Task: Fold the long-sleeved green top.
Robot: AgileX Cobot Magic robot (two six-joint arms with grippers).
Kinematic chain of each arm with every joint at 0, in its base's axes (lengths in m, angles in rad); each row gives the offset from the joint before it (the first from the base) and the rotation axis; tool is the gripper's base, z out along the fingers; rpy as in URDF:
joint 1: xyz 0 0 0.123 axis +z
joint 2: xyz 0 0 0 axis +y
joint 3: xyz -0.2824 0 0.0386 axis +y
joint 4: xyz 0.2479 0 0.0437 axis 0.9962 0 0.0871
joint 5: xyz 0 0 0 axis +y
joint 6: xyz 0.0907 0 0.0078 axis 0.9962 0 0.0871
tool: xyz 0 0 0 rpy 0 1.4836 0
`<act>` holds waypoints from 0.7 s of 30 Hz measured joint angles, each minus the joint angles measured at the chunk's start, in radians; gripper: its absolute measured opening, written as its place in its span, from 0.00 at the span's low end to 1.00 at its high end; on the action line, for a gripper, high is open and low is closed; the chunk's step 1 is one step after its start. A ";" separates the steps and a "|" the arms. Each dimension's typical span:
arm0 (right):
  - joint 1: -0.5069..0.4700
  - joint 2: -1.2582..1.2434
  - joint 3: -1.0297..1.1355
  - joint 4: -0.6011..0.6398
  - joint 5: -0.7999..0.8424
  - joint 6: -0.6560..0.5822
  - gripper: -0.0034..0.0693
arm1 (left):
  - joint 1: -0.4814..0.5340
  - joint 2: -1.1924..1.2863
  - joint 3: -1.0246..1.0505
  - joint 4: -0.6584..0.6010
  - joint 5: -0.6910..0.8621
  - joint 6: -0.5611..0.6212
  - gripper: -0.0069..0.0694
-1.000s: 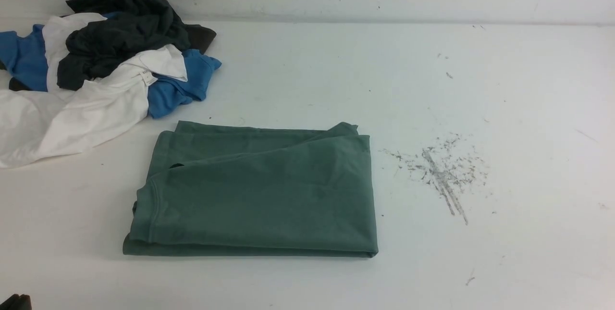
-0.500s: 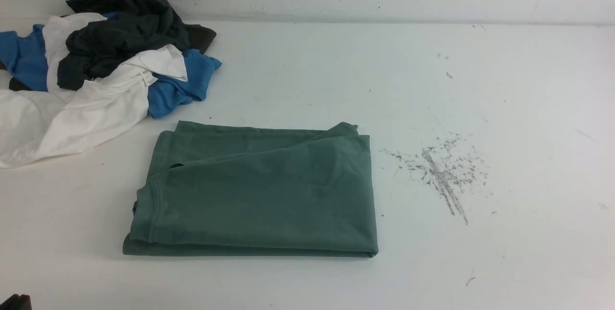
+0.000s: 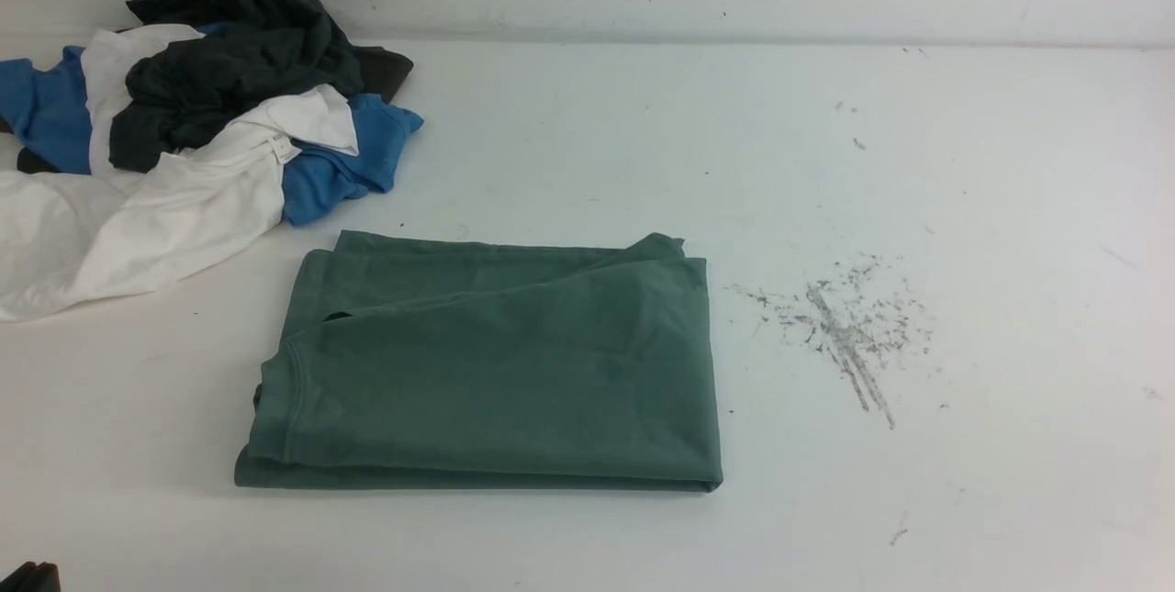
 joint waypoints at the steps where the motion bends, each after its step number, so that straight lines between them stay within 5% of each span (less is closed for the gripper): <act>1: 0.000 0.000 0.002 -0.002 0.001 0.000 0.03 | 0.000 0.000 0.000 0.000 0.000 0.000 0.09; 11: -0.290 -0.003 0.413 -0.105 0.047 0.000 0.03 | 0.000 0.000 0.000 0.000 0.000 0.000 0.09; 21: -0.401 -0.006 0.471 -0.093 0.102 0.038 0.03 | 0.000 0.000 -0.001 0.000 0.008 0.000 0.09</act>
